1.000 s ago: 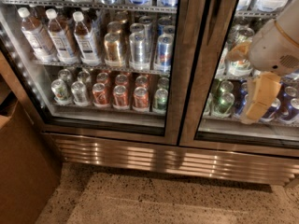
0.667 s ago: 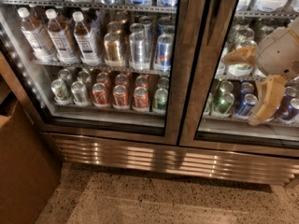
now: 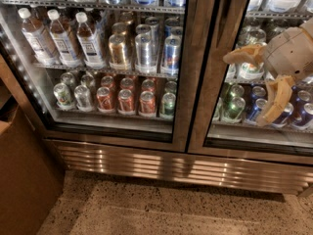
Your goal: Open left fridge door
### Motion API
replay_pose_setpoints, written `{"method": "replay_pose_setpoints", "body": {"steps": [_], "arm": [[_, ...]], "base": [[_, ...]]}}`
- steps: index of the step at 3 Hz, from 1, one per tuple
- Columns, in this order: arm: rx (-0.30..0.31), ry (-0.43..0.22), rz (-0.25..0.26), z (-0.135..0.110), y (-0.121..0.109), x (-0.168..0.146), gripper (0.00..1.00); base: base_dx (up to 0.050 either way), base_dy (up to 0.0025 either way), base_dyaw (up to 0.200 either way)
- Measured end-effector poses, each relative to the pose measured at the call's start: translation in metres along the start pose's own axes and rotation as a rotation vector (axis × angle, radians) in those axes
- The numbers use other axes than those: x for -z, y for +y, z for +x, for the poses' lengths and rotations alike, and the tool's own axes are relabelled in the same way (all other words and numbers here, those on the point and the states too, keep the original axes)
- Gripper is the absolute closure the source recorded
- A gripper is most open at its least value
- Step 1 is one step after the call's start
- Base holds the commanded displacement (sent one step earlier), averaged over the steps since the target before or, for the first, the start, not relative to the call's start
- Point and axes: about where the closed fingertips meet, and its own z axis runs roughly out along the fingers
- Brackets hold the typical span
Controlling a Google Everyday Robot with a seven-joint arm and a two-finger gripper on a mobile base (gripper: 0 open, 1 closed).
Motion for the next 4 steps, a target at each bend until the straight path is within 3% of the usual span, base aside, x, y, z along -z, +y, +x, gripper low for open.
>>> {"method": "replay_pose_setpoints", "body": {"steps": [1, 2, 3, 4], "arm": [[0.062, -0.139, -0.038, -0.006, -0.002, -0.003, 0.0], [0.176, -0.409, -0.065, -0.017, -0.015, -0.002, 0.0], [0.171, -0.461, -0.035, -0.022, -0.027, -0.002, 0.0], [0.171, -0.461, -0.033, -0.022, -0.027, -0.003, 0.0]], "base": [[0.0, 0.0, 0.0], [0.0, 0.0, 0.0], [0.0, 0.0, 0.0], [0.0, 0.0, 0.0]]}}
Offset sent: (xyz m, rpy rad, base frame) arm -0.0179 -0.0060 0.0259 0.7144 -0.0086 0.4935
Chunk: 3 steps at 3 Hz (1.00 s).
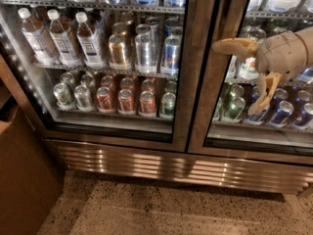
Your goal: Open left fridge door
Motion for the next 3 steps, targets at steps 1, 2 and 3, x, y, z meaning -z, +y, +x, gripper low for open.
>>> {"method": "replay_pose_setpoints", "body": {"steps": [1, 2, 3], "arm": [[-0.002, -0.016, 0.087, -0.0014, -0.0031, 0.0039, 0.0], [-0.007, -0.021, 0.2, -0.0015, -0.0036, 0.0114, 0.0], [-0.006, -0.02, 0.2, -0.0016, -0.0036, 0.0115, 0.0]], "base": [[0.0, 0.0, 0.0], [0.0, 0.0, 0.0], [0.0, 0.0, 0.0]]}}
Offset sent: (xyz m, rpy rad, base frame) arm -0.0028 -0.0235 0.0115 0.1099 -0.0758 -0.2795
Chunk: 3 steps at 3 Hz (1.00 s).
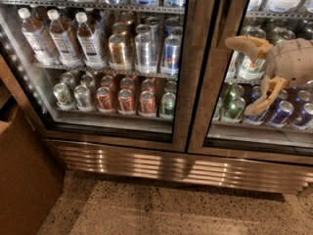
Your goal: Open left fridge door
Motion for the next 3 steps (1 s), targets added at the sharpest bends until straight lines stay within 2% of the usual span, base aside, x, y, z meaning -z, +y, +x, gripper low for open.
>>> {"method": "replay_pose_setpoints", "body": {"steps": [3], "arm": [[0.126, 0.039, 0.033, -0.058, 0.006, 0.012, 0.0]], "base": [[0.0, 0.0, 0.0]]}}
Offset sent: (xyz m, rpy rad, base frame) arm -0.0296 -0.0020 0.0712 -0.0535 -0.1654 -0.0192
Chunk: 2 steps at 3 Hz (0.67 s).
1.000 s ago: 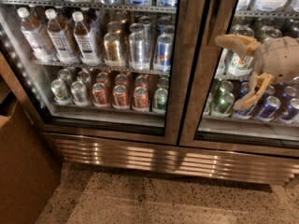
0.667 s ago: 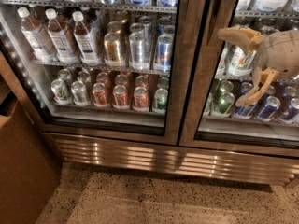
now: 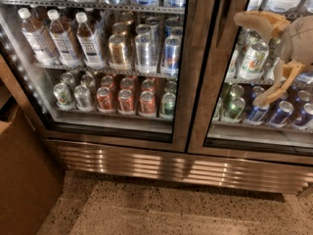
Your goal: Open left fridge door
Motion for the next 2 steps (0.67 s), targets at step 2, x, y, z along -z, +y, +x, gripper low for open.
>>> {"method": "replay_pose_setpoints", "body": {"steps": [2], "arm": [[-0.005, -0.015, 0.013, 0.001, -0.0011, -0.0025, 0.0]], "base": [[0.0, 0.0, 0.0]]}}
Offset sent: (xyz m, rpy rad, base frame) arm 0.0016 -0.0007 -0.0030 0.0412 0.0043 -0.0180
